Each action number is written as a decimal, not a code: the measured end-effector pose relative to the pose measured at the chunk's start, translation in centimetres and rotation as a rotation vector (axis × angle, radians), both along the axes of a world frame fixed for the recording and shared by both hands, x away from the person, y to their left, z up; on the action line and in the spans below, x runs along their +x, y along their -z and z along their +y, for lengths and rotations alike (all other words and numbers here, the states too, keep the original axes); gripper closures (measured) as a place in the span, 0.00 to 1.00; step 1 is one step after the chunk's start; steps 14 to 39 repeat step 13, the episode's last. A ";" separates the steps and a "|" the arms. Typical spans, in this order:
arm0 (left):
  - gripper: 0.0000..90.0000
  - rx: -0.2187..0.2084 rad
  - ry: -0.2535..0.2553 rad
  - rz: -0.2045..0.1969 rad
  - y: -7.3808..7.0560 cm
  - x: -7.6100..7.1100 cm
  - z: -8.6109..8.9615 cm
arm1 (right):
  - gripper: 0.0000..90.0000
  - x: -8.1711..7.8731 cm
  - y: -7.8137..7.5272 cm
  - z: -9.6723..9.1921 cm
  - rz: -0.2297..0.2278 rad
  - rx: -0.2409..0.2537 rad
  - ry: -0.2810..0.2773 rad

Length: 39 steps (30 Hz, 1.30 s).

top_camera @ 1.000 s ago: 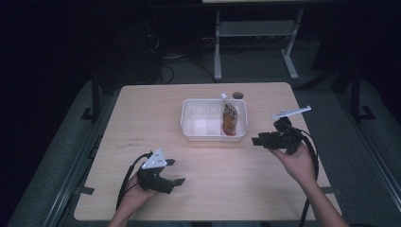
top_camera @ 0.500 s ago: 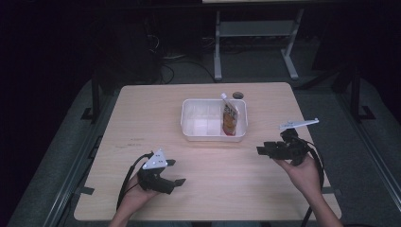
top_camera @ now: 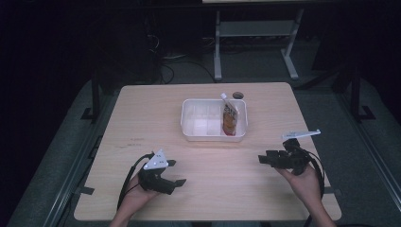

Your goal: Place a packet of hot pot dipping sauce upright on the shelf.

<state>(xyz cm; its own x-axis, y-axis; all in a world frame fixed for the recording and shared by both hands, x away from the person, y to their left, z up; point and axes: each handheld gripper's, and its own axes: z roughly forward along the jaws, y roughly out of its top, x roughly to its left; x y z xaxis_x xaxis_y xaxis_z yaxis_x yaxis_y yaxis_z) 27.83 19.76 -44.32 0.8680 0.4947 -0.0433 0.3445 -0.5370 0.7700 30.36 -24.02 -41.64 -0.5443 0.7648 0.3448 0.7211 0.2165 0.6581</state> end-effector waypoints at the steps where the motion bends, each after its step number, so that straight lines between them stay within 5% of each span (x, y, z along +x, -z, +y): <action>1: 0.23 0.000 0.000 0.000 0.0 0.0 0.0 | 0.56 0.0 0.0 0.0 0.000 0.000 0.000; 9: 0.23 0.005 0.016 0.003 0.2 0.0 -0.4 | 0.50 -1.9 2.7 0.0 -0.010 0.019 0.006; 12: 0.23 0.010 0.016 0.005 0.3 0.1 -0.5 | 0.45 -2.4 2.7 0.3 -0.030 0.053 -0.008; 39: 0.23 0.009 0.015 0.006 0.4 0.1 -0.5 | 0.45 -2.4 2.7 0.3 -0.030 0.053 -0.008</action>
